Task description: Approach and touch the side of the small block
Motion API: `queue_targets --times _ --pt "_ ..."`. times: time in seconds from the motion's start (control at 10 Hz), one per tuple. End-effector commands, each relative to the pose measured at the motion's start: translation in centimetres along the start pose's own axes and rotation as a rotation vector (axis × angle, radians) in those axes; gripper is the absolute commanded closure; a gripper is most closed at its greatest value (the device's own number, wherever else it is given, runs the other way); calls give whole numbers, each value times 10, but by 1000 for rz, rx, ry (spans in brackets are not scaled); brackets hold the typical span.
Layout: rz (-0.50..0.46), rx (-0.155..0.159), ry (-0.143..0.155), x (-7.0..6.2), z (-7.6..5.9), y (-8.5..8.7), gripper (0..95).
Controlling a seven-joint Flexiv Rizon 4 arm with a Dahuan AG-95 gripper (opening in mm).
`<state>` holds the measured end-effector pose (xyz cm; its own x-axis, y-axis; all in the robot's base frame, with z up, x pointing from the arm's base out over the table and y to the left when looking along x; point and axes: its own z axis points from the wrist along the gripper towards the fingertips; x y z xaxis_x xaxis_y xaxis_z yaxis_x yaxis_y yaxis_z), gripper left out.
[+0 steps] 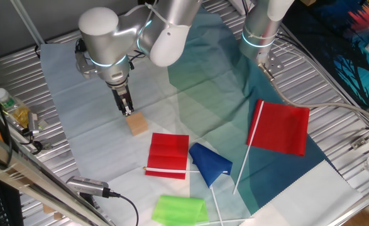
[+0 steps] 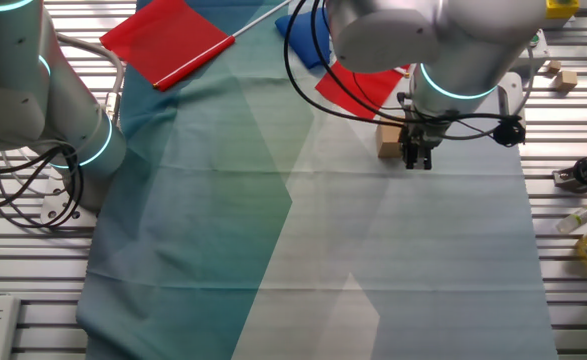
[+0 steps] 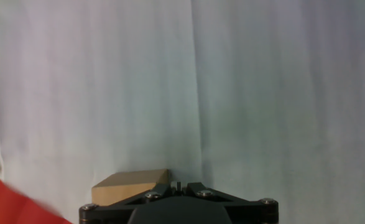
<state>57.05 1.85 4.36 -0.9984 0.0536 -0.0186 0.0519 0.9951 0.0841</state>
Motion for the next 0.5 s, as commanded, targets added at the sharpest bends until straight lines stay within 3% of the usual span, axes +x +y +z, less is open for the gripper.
queue_targets --times 0.1,0.5 --pt "0 0 1 0 0 0 950" --pt "-6 0 2 0 -1 -2 950"
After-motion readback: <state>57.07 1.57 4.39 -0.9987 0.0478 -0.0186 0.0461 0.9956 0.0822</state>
